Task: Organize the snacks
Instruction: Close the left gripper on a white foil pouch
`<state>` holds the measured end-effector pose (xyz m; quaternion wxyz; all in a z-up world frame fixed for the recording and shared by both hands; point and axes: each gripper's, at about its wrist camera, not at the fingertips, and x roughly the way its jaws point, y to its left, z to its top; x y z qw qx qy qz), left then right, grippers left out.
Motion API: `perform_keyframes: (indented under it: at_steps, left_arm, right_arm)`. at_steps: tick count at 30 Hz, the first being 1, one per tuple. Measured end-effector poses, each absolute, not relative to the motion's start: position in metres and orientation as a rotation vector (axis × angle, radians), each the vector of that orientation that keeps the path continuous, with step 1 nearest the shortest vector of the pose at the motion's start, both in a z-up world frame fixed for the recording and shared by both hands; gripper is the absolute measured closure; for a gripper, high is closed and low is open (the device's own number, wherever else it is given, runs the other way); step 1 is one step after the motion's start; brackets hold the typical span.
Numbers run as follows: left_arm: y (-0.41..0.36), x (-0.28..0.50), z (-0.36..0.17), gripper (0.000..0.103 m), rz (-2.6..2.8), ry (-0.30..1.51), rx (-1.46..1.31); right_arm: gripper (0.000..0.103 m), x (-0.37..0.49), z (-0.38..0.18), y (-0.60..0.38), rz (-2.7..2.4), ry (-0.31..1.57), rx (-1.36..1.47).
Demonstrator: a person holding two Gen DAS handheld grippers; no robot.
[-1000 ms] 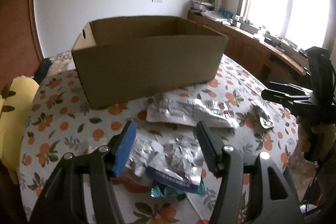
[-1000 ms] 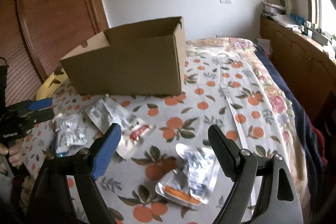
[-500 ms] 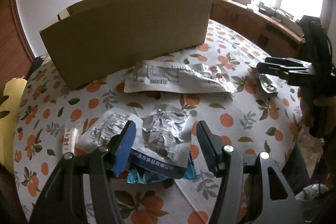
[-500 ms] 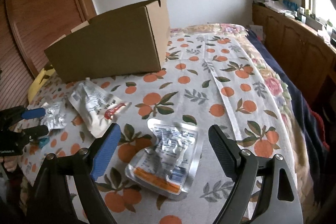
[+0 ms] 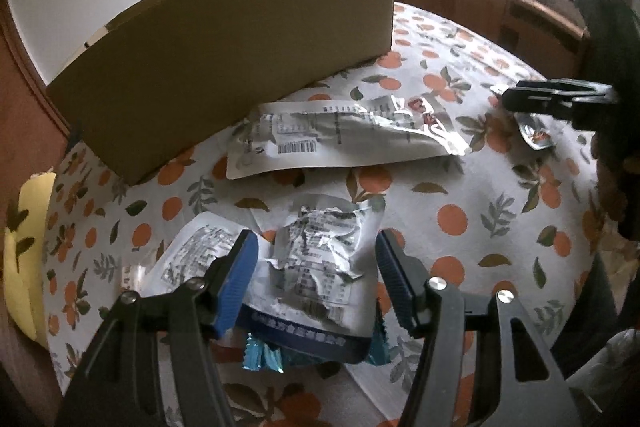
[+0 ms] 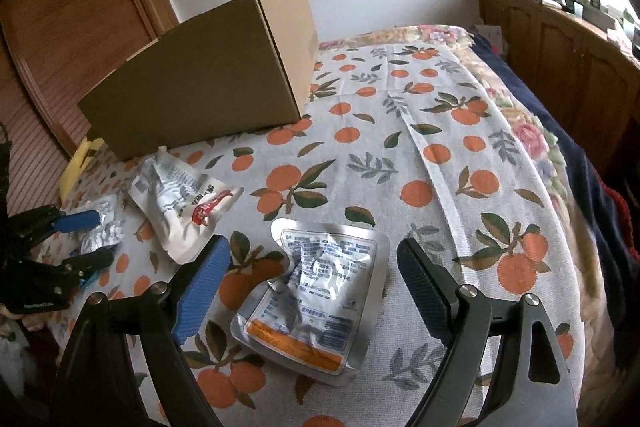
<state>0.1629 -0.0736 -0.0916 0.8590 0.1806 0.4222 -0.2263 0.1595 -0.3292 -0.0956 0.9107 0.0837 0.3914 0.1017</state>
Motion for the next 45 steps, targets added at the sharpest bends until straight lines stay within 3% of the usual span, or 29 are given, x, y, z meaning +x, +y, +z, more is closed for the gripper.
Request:
perform_keyframes:
  at_steps: [12, 13, 14, 19, 20, 25, 34, 40, 45]
  left_arm:
    - [-0.081, 0.173, -0.097, 0.041, -0.458, 0.928, 0.368]
    - [-0.081, 0.172, -0.097, 0.044, -0.460, 0.932, 0.364]
    - [-0.080, 0.172, -0.097, 0.053, -0.466, 0.938, 0.355]
    - [-0.081, 0.158, -0.086, 0.064, -0.464, 0.895, 0.354]
    - [-0.081, 0.155, -0.082, 0.075, -0.467, 0.879, 0.347]
    - [-0.081, 0.149, -0.071, 0.082, -0.481, 0.867, 0.336]
    - [-0.074, 0.158, -0.069, 0.081, -0.493, 0.903, 0.308]
    - [-0.072, 0.164, -0.054, 0.100, -0.508, 0.897, 0.361]
    - [-0.061, 0.171, -0.051, 0.099, -0.471, 0.897, 0.363]
  right_arm:
    - [0.016, 0.160, -0.097, -0.325, 0.213, 0.814, 0.159]
    - [0.016, 0.160, -0.097, -0.325, 0.216, 0.814, 0.163]
    - [0.016, 0.160, -0.098, -0.326, 0.216, 0.815, 0.168]
    - [0.016, 0.160, -0.098, -0.328, 0.223, 0.814, 0.183]
    - [0.016, 0.160, -0.098, -0.328, 0.223, 0.814, 0.184]
    - [0.016, 0.160, -0.098, -0.328, 0.221, 0.815, 0.184]
    - [0.016, 0.160, -0.098, -0.329, 0.226, 0.815, 0.182]
    - [0.016, 0.159, -0.099, -0.329, 0.229, 0.814, 0.184]
    - [0.016, 0.159, -0.099, -0.329, 0.230, 0.814, 0.184]
